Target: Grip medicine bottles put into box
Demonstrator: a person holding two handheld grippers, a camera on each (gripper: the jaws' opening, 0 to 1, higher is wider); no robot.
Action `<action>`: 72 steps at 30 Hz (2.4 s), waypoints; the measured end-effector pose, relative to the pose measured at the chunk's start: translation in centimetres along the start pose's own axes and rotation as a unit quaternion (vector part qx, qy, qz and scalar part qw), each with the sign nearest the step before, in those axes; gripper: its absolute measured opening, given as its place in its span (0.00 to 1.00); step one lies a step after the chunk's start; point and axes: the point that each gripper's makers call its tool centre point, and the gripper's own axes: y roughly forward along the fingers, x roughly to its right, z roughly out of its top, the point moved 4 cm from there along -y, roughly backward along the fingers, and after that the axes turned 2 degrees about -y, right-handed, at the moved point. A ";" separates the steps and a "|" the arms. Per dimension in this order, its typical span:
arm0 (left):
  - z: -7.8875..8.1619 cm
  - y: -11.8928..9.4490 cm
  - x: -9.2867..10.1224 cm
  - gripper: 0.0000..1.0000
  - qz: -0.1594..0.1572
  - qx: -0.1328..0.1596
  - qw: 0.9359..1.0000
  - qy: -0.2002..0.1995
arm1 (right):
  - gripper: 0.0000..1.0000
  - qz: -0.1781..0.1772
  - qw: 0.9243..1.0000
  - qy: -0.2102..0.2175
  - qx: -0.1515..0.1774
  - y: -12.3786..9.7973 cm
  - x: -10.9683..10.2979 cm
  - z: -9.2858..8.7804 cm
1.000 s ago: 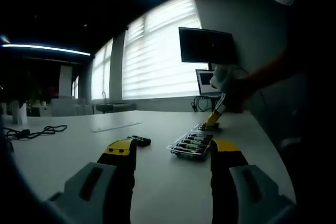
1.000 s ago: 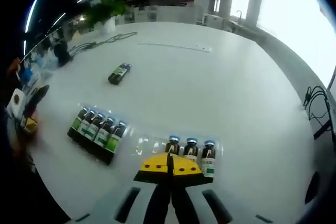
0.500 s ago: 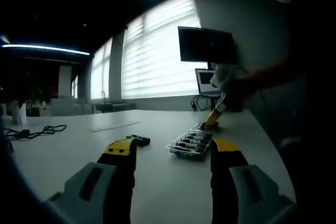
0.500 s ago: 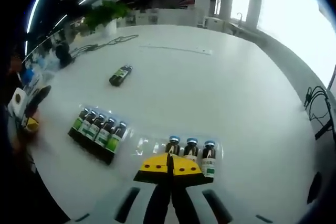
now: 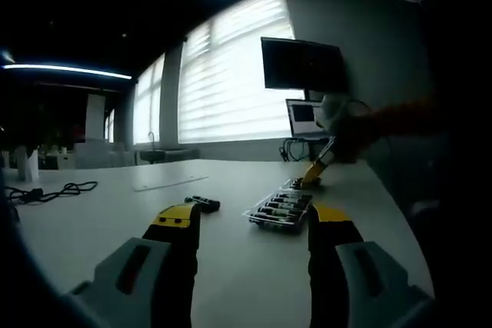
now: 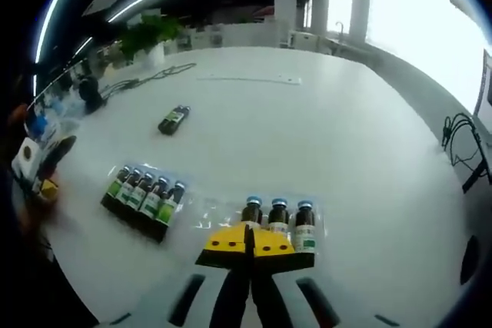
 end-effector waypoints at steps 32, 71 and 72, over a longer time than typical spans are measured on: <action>0.2 -0.1 0.0 0.49 0.003 0.004 1.000 0.006 | 0.05 -0.014 1.000 0.022 0.017 0.1 -1.5 0.8; 0.1 -0.1 0.0 0.48 0.000 0.003 1.000 0.006 | 0.09 0.113 0.989 0.072 0.063 7.4 -9.3 14.9; 0.1 -0.1 0.0 0.48 0.000 0.003 1.000 0.005 | 0.09 0.114 0.989 0.070 0.058 7.8 -9.4 14.9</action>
